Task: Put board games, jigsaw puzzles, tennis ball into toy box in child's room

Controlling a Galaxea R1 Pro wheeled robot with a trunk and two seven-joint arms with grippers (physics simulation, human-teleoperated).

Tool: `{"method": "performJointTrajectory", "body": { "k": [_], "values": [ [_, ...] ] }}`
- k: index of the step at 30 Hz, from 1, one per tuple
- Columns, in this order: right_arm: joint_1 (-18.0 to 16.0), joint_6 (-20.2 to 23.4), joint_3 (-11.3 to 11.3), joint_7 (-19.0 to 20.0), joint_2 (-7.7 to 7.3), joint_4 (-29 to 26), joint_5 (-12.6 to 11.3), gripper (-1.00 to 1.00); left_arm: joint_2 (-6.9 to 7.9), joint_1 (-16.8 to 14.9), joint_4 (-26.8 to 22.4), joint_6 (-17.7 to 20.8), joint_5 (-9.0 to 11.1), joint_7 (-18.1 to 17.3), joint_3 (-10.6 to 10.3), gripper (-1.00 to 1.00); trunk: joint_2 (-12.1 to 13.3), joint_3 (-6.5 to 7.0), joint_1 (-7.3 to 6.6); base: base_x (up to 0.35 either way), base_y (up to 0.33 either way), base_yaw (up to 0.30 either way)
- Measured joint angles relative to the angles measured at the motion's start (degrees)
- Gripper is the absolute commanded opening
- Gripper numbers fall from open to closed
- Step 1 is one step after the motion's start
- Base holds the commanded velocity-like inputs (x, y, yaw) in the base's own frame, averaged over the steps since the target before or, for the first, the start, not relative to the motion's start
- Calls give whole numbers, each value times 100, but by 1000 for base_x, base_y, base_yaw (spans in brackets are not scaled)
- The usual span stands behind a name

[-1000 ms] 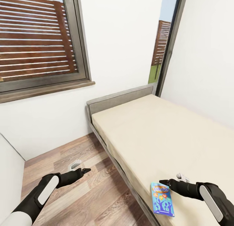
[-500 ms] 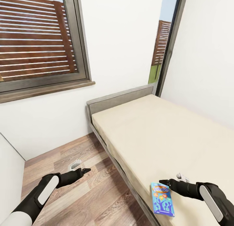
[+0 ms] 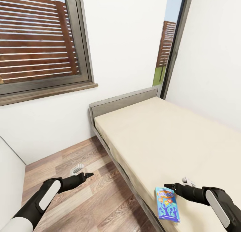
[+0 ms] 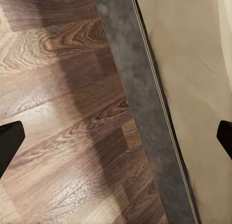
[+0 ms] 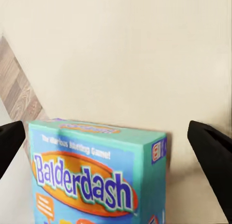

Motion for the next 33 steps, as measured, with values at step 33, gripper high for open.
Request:
{"method": "performJointTrajectory", "body": {
  "k": [33],
  "values": [
    [59,-1417,-144,29,-55,-1932,132,100,-9,0,-8,-12,8,8,-27,100,0,0,0,0,0,0]
  ]
}}
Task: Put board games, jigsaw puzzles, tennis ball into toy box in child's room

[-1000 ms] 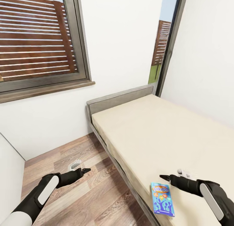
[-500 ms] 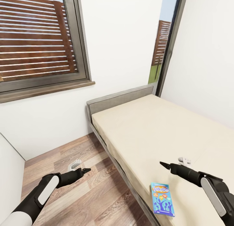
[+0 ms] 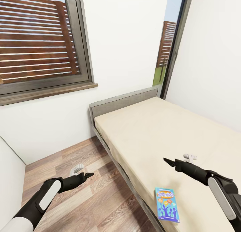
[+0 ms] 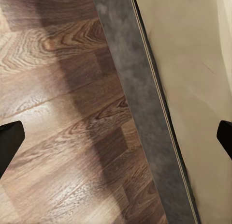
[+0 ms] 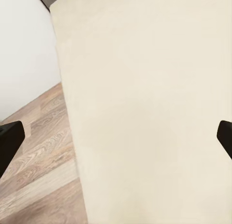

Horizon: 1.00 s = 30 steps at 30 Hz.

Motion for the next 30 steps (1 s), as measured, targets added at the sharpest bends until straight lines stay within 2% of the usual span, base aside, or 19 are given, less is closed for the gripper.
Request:
{"method": "performJointTrajectory", "body": {
  "k": [7,30],
  "values": [
    [9,120,-4,3,1,-238,-5,100,0,0,4,0,5,-1,14,100,0,0,0,0,0,0],
    [12,342,-14,2,-1,-332,-11,100,0,0,7,-7,26,-8,30,100,0,0,0,0,0,0]
  ]
}}
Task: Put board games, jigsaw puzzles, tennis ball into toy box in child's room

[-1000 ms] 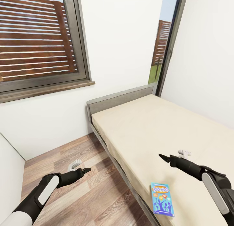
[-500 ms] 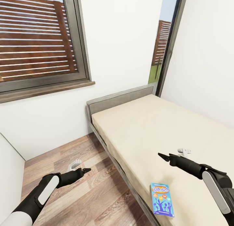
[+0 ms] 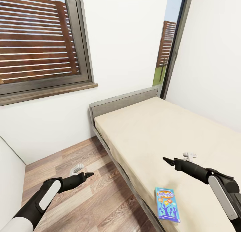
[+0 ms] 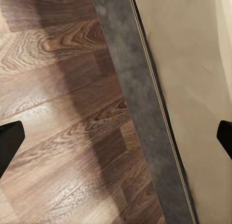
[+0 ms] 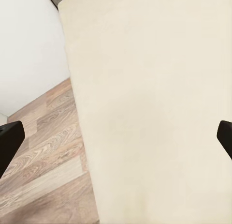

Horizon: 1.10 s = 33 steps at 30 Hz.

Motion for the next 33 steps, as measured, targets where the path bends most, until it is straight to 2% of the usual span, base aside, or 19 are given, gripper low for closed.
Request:
{"method": "performJointTrajectory", "body": {
  "k": [9,26,33],
  "values": [
    [-1,4,5,0,0,-1,0,100,0,1,0,-2,1,0,-4,100,0,0,1,-21,-25,38],
    [-2,11,7,0,1,0,1,100,-2,2,-2,-2,1,0,-8,100,0,0,0,-86,-108,223],
    [-1,6,8,0,0,0,0,100,-7,1,-1,-2,-3,0,-12,100,0,0,0,-18,-22,115]
  ]
}}
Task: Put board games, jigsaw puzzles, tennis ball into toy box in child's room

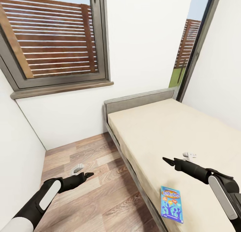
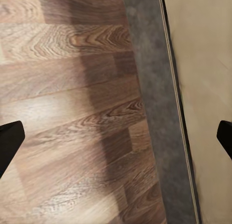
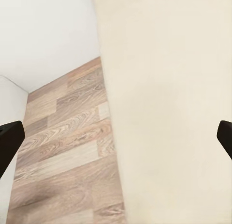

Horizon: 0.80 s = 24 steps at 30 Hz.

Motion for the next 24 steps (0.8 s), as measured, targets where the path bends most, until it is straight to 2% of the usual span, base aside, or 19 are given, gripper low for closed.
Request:
{"method": "performJointTrajectory", "body": {
  "k": [24],
  "values": [
    [1,-1,0,0,0,-1,-1,100,-11,-1,0,0,-5,2,-2,100,0,0,0,-11,-4,14]
  ]
}}
